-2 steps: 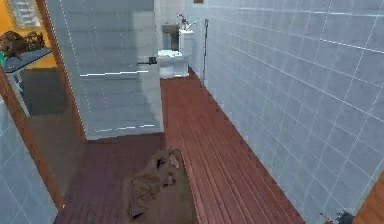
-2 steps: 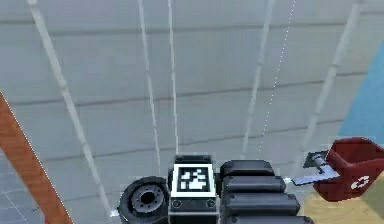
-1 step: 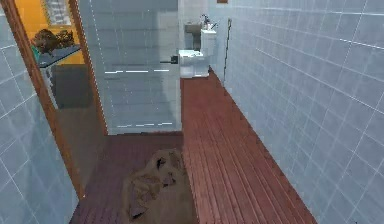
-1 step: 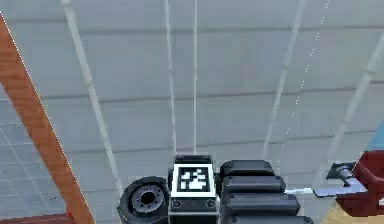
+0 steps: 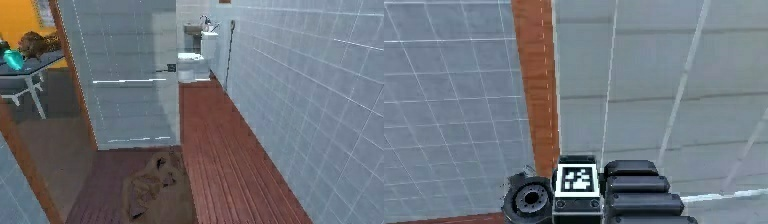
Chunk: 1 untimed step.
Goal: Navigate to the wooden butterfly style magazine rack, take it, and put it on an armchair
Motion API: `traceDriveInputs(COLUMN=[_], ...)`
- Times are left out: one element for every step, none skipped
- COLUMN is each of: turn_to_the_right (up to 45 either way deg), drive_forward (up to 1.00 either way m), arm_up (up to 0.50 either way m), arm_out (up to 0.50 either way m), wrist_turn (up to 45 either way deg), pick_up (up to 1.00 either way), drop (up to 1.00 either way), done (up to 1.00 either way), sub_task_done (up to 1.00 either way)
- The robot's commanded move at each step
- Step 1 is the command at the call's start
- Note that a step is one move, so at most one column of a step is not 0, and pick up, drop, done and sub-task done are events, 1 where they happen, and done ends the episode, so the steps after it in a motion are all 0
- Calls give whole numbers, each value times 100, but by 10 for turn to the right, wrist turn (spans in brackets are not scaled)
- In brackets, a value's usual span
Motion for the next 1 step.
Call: traceDriveInputs(turn_to_the_right=[-270], drive_forward=[0], arm_up=[0], arm_out=[0], wrist_turn=[0], pick_up=[0], drop=[0], done=[0], sub_task_done=[0])
